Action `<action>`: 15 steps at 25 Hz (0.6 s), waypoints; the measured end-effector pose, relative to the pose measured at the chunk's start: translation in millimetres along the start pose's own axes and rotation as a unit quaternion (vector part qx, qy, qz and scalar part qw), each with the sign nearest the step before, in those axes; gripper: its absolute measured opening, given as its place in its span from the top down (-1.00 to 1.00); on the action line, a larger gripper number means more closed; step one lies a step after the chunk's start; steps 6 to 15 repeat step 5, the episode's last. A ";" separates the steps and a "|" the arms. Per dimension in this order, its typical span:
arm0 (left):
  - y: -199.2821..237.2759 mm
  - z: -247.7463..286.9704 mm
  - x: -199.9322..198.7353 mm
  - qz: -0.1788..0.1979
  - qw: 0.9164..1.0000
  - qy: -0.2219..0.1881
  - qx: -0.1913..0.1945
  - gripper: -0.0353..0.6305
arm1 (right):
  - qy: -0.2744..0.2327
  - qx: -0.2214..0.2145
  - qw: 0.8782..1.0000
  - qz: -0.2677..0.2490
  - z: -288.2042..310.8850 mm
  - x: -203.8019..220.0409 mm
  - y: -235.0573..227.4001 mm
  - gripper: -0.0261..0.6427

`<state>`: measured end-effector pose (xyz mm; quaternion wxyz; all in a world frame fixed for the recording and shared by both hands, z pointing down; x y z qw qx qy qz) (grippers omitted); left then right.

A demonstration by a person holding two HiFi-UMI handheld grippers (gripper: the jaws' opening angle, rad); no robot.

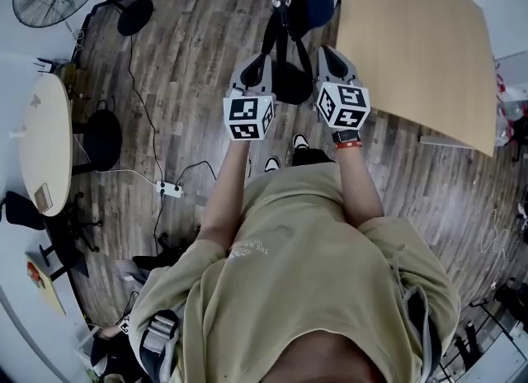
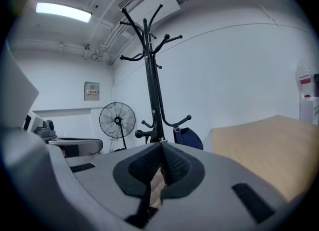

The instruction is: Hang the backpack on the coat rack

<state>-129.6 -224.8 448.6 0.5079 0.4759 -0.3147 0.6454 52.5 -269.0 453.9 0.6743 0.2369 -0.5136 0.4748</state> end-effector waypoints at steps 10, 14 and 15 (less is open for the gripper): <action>6.6 22.3 4.1 -0.004 1.000 0.015 -0.011 0.82 | 0.013 -0.002 1.000 0.002 22.5 1.7 -16.8 0.88; 6.6 22.3 4.1 -0.004 1.000 0.015 -0.011 0.82 | 0.013 -0.002 1.000 0.002 22.5 1.7 -16.8 0.88; 6.6 22.3 4.1 -0.004 1.000 0.015 -0.011 0.82 | 0.013 -0.002 1.000 0.002 22.5 1.7 -16.8 0.88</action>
Point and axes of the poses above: the fingertips, and each gripper's own axes: z forward along the fingers, y to its left, x out of its underside, the point moved 7 cm from there along -z, backward along the fingers, and after that the axes turned 11 degrees about y, right-handed, at the moved point
